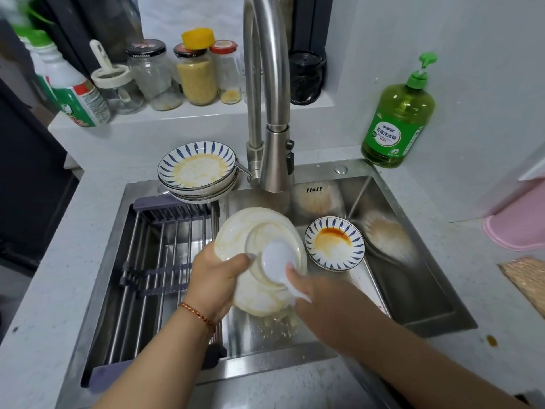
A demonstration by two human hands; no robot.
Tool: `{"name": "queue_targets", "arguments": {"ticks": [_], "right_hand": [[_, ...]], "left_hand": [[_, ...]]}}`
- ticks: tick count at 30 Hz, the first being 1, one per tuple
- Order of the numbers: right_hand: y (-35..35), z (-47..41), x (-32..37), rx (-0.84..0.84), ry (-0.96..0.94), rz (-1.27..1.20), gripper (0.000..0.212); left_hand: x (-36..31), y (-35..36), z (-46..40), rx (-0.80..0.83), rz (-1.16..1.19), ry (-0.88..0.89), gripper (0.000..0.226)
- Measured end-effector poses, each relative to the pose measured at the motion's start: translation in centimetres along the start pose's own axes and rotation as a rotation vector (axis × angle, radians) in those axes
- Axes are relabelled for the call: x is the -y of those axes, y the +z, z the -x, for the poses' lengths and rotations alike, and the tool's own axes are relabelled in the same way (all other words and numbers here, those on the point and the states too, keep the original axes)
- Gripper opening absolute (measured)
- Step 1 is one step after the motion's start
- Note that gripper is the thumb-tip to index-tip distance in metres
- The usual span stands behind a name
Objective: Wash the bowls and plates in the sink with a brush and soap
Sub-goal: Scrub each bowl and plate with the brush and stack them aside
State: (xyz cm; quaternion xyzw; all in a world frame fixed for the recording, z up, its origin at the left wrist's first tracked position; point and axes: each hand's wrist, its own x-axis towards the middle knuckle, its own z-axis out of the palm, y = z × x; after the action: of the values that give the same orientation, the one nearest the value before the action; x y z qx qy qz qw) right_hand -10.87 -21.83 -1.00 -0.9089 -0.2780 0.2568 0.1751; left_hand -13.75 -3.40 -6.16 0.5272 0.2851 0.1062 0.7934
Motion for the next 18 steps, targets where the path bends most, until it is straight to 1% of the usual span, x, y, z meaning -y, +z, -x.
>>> {"name": "queue_targets", "arguments": {"ticks": [1, 3, 5, 7, 10, 12, 14, 18], "right_hand": [[0.1, 0.2, -0.5, 0.021, 0.031, 0.009, 0.058], [-0.4, -0.4, -1.5, -0.009, 0.102, 0.032, 0.057], [-1.5, -1.4, -1.8, -0.074, 0.114, 0.024, 0.055], [-2.4, -2.2, -1.6, -0.123, 0.1, -0.028, 0.053], [-2.5, -2.2, -2.0, -0.124, 0.137, -0.082, 0.054], [-1.7, -1.5, -2.5, -0.08, 0.159, -0.098, 0.055], [-0.8, -0.4, -2.3, -0.046, 0.139, -0.12, 0.056], [0.0, 2.1, -0.6, -0.002, 0.048, -0.143, 0.056]], "left_hand": [[-0.2, -0.3, -0.1, 0.001, -0.008, 0.006, 0.044], [-0.2, -0.5, 0.0, 0.03, -0.044, 0.012, 0.045], [0.0, 0.0, 0.4, 0.069, -0.068, 0.003, 0.043], [0.0, 0.7, 0.8, 0.072, -0.059, -0.008, 0.041], [-0.4, 0.8, 0.7, 0.015, -0.022, -0.02, 0.043], [-0.8, 0.7, 0.6, -0.03, 0.034, -0.031, 0.036], [-0.8, 0.7, 0.6, -0.085, 0.07, -0.05, 0.03], [-0.4, 0.8, 0.5, -0.185, 0.115, -0.086, 0.027]]}}
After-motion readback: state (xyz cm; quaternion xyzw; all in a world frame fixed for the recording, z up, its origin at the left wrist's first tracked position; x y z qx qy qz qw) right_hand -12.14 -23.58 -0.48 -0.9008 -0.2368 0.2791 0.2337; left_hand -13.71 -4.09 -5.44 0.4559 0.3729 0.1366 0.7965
